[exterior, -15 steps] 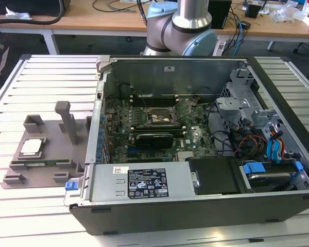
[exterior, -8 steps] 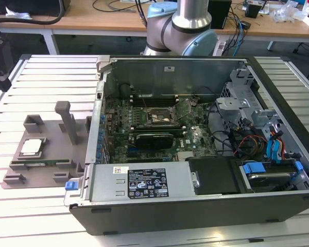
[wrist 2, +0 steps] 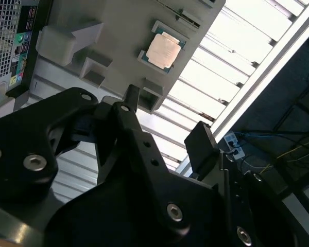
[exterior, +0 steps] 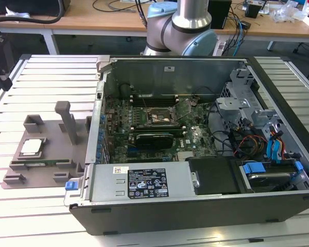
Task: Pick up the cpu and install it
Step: 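Pick up the cpu and move it towards the insertion slot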
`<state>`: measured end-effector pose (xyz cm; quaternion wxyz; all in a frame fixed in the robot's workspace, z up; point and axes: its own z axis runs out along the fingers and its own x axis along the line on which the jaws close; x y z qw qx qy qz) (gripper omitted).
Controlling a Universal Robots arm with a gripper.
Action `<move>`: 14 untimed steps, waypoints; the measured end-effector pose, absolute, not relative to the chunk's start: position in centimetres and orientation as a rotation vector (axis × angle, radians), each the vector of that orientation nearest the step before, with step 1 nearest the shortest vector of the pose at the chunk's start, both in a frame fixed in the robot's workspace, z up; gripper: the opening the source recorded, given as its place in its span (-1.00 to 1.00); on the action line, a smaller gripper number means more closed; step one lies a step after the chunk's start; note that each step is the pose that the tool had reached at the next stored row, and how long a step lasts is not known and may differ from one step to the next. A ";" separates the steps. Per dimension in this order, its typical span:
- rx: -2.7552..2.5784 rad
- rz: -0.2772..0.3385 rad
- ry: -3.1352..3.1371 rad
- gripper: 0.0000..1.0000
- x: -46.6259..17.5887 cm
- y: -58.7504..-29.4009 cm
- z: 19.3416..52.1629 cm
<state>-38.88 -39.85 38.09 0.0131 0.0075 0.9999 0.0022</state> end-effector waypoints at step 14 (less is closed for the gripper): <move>0.023 0.007 3.115 0.36 -38.9 -39.8 37.5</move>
